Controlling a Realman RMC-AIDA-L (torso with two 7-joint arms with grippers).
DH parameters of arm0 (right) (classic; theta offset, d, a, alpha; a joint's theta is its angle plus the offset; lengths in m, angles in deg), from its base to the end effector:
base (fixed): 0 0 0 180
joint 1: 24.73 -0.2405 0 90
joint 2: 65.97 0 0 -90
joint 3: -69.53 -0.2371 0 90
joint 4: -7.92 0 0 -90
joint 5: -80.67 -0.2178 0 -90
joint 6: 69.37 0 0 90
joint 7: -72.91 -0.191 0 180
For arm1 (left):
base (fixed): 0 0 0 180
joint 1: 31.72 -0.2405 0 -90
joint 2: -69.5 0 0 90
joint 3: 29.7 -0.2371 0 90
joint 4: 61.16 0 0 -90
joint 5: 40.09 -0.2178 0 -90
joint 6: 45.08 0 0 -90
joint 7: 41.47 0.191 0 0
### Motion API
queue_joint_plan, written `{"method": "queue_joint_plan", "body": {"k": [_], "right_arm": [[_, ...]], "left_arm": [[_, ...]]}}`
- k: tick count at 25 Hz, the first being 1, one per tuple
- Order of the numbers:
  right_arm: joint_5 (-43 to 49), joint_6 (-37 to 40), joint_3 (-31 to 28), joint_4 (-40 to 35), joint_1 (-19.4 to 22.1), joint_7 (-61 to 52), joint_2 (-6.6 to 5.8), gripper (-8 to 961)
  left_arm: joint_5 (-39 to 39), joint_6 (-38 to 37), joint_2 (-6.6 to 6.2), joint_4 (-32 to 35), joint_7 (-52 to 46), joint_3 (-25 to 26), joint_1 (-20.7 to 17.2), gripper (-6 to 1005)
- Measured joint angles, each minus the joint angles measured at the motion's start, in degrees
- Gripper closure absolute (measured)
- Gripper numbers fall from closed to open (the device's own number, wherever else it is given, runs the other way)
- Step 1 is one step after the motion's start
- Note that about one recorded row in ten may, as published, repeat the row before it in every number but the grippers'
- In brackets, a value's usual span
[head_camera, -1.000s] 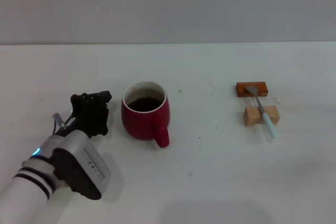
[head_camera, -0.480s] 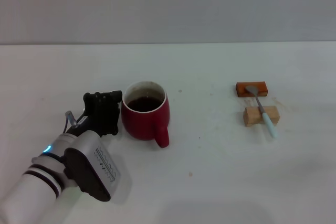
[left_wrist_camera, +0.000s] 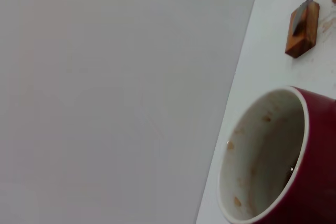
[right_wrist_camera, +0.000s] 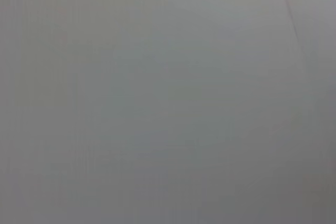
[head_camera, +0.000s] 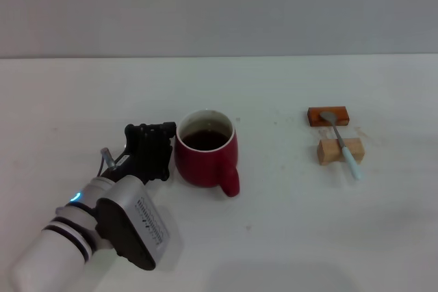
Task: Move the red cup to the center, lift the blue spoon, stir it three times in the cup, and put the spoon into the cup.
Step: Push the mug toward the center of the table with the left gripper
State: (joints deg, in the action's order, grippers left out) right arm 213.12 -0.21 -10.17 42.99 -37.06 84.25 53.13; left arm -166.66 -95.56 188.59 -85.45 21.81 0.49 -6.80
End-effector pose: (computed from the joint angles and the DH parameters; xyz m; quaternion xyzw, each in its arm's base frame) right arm 0.3219 0.3591 0.1173 -0.4516 0.1966 0.3262 0.8069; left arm -0.2573 0.3541 -0.1215 -0.8146 0.2291 0.0378 0.5316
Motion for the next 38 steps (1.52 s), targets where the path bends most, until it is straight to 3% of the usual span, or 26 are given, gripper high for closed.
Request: {"method": "queue_joint_plan", "body": {"k": [29,33,38], "right_arm": [[0.00,0.01,1.21,0.00,0.11,0.00,0.07,200],[-0.08,0.01,1.47,0.00,0.13,0.00,0.09,201],[-0.11,0.01,1.86,0.00,0.76,0.00,0.16,201]], "left_arm": [[0.26,1.35,0.00,-4.63,-0.01,-2.38,-1.98,963],[0.64,-0.04,0.02,-4.52,-1.31,1.97,-2.93,962],[1.05,-6.12,-0.29,-4.03,-10.19,12.64,-4.91,961]]}}
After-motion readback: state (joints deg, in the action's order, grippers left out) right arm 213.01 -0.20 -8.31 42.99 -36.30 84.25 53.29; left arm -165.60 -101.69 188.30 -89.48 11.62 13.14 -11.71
